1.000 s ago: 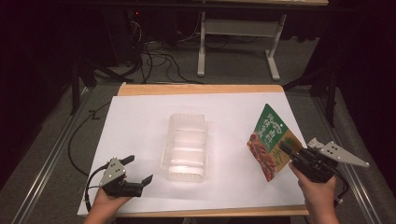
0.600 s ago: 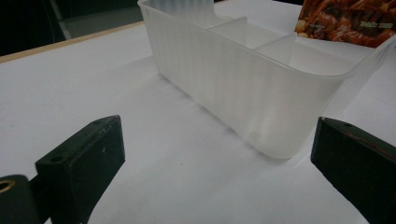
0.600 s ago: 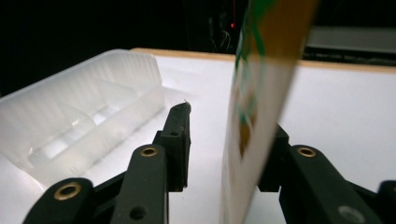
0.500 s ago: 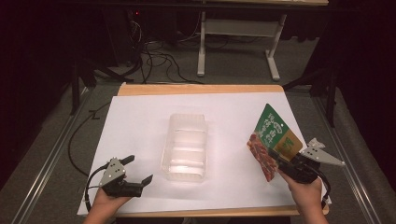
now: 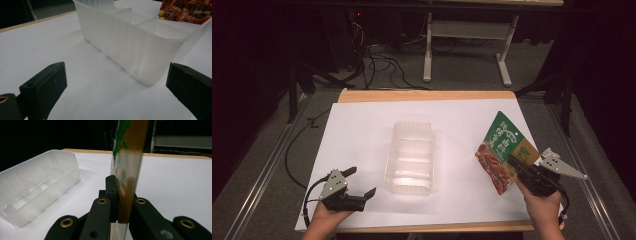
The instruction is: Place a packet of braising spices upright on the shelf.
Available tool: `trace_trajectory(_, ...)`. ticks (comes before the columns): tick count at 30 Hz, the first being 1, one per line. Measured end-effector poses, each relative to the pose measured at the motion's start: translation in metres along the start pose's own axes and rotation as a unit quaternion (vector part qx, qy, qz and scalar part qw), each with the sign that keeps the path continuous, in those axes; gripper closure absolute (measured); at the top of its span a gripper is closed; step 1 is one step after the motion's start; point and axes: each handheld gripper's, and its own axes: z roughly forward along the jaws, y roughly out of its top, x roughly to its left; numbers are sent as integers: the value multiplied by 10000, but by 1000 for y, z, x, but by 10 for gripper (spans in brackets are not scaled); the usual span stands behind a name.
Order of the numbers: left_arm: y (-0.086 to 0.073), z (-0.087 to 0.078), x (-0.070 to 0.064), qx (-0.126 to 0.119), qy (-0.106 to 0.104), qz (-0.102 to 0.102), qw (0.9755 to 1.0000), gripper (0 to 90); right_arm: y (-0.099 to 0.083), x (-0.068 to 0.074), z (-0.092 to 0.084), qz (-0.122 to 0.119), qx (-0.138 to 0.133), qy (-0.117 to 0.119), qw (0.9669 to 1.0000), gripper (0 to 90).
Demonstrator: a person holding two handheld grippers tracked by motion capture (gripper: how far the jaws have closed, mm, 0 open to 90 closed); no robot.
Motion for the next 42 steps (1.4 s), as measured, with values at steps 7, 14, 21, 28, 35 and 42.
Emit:
trace_trajectory(7,0,-1,0,-11,17,-10,10000,36,3,-2,-1,-178,4,52,9998,900)
trace_trajectory(14,1,-2,2,-98,57,-78,9999,36,10,2,-8,-277,-197,321,9989,900)
trace_trajectory(21,1,-4,2,-140,58,-85,9998,36,15,11,-6,-349,-277,739,9963,900)
trace_trajectory(28,1,-4,3,-141,61,-72,9999,36,21,29,3,-423,-352,1070,9927,900)
trace_trajectory(35,1,-4,3,-145,43,-81,9999,36,27,45,15,-432,-346,1305,9899,900)
trace_trajectory(42,1,-4,3,-152,17,-79,9999,36,36,55,20,-414,-407,1427,9881,900)
